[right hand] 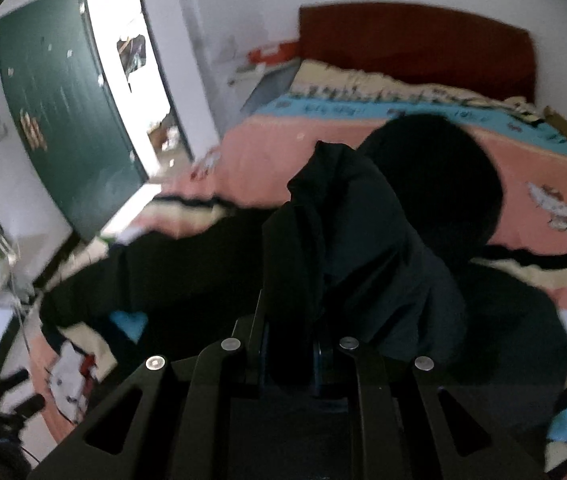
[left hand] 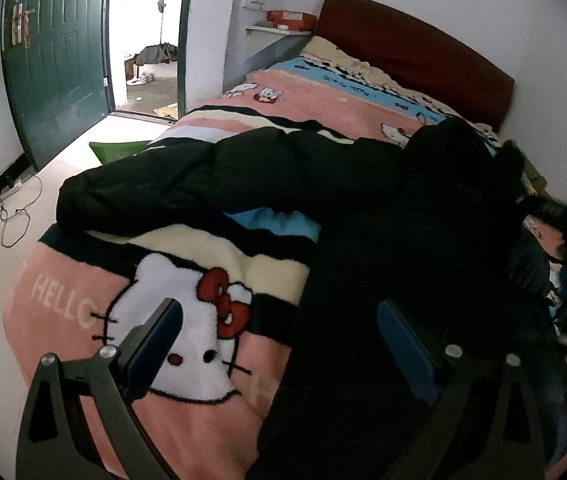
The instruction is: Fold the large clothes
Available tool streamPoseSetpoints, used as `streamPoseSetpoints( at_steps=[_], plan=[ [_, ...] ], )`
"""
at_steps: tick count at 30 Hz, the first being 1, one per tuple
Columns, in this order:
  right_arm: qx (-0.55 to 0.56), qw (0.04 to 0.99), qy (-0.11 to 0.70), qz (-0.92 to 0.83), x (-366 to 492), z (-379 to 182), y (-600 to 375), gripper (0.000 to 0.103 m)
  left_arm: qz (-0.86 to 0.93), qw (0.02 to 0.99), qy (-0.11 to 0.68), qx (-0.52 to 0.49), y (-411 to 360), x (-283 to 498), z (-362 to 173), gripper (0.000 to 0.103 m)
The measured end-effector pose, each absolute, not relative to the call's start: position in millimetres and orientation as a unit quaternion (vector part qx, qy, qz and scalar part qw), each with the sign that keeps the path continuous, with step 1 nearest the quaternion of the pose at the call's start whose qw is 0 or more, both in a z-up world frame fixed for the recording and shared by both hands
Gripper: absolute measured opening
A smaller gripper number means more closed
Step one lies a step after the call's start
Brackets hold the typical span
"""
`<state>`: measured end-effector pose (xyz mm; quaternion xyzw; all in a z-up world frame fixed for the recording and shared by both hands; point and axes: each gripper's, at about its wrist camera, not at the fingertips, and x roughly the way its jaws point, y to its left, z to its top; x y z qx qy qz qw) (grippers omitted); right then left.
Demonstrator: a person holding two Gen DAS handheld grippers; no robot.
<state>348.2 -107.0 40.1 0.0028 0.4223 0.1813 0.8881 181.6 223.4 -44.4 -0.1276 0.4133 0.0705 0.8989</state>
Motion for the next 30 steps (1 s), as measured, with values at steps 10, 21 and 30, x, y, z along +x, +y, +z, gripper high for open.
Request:
streamPoseSetpoints(
  at_steps=[10, 21, 30],
  plan=[
    [-0.069, 0.857, 0.474, 0.192, 337, -28, -47, 0.032, 0.09, 0.902, 0.407, -0.109, 220, 183, -42, 0.099],
    [-0.021, 0.867, 0.426, 0.258, 307, 41, -88, 0.059, 0.051, 0.903, 0.416, -0.088, 178, 206, -26, 0.099],
    [0.014, 0.894, 0.423, 0.147, 317, 84, -228, 0.059, -0.017, 0.906, 0.414, -0.086, 99, 278, -10, 0.099]
  ],
)
